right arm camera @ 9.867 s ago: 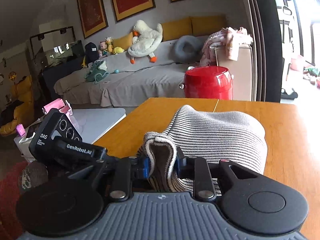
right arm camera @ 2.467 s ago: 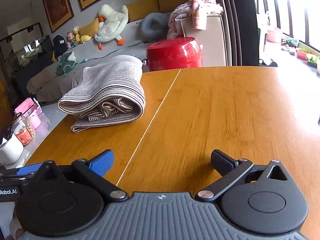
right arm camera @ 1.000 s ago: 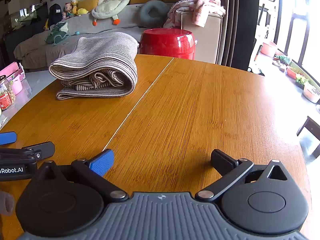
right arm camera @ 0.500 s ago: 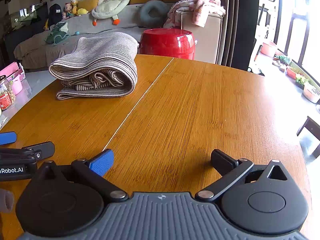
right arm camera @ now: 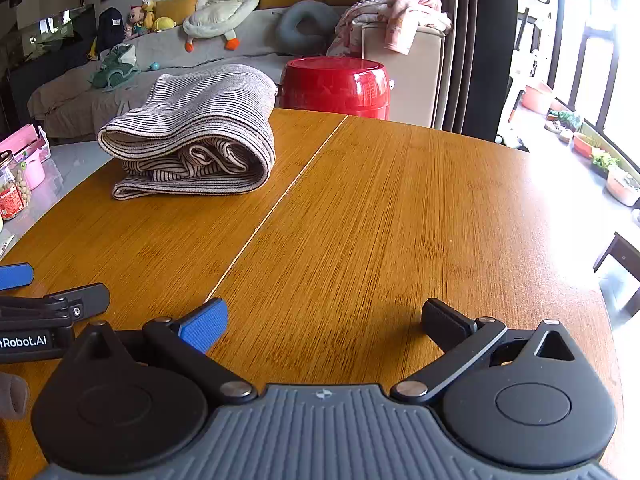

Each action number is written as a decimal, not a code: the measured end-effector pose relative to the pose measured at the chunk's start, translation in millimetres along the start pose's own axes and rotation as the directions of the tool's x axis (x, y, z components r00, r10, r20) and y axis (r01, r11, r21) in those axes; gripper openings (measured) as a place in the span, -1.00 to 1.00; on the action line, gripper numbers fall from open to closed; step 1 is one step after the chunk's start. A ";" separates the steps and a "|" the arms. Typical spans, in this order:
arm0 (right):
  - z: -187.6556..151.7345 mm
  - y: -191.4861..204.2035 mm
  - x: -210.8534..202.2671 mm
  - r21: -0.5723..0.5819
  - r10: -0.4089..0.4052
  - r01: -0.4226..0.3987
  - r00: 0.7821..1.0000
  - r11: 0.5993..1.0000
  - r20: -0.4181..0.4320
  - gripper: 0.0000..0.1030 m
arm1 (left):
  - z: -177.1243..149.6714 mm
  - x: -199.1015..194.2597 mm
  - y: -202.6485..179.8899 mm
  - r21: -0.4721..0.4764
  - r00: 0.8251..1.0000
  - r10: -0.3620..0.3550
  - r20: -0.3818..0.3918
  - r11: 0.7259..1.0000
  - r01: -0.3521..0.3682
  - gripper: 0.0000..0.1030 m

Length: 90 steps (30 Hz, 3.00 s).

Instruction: Fold clothes

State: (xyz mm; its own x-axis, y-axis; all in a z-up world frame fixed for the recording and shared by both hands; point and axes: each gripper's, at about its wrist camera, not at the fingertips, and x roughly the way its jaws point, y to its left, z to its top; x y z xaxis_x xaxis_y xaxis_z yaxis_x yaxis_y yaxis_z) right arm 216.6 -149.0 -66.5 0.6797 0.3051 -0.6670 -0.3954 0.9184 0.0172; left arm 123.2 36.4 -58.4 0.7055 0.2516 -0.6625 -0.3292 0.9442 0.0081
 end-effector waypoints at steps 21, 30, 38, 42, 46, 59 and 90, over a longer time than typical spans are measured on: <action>0.0 -0.1 0.1 0.000 0.000 0.000 1.000 1.000 0.000 1.00 | -0.5 0.3 -0.4 -0.001 1.000 0.001 0.004 1.000 -0.001 1.00; 0.0 0.0 -0.1 0.001 0.000 0.000 1.000 1.000 0.000 1.00 | -0.7 -0.1 -0.6 -0.001 1.000 0.000 0.003 1.000 0.000 1.00; 0.1 0.0 0.0 0.000 0.000 0.000 1.000 1.000 0.000 1.00 | -0.3 0.2 -0.5 0.003 1.000 -0.005 0.001 1.000 0.005 1.00; 0.0 0.0 -0.1 0.000 0.000 0.000 1.000 1.000 0.000 1.00 | -0.2 0.2 -0.4 0.003 1.000 -0.005 0.001 1.000 0.005 1.00; 0.0 0.0 -0.1 0.000 0.000 0.000 1.000 1.000 0.000 1.00 | 0.4 0.8 0.5 0.003 1.000 -0.006 0.001 1.000 0.006 1.00; 0.0 -0.1 0.0 0.000 0.000 0.000 1.000 1.000 0.001 1.00 | 0.5 1.2 0.8 0.003 1.000 -0.008 0.001 1.000 0.008 1.00; -1.6 -0.7 -2.4 0.017 -0.024 0.024 1.000 1.000 0.004 1.00 | 0.3 0.4 2.2 -0.001 1.000 -0.016 0.004 1.000 0.016 1.00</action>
State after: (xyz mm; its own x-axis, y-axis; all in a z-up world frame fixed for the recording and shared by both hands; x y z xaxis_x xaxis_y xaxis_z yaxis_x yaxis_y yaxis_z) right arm 214.3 -150.8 -66.2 0.6916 0.2839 -0.6641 -0.3680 0.9297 0.0141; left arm 123.0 38.6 -58.4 0.7131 0.2368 -0.6599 -0.3179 0.9481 -0.0032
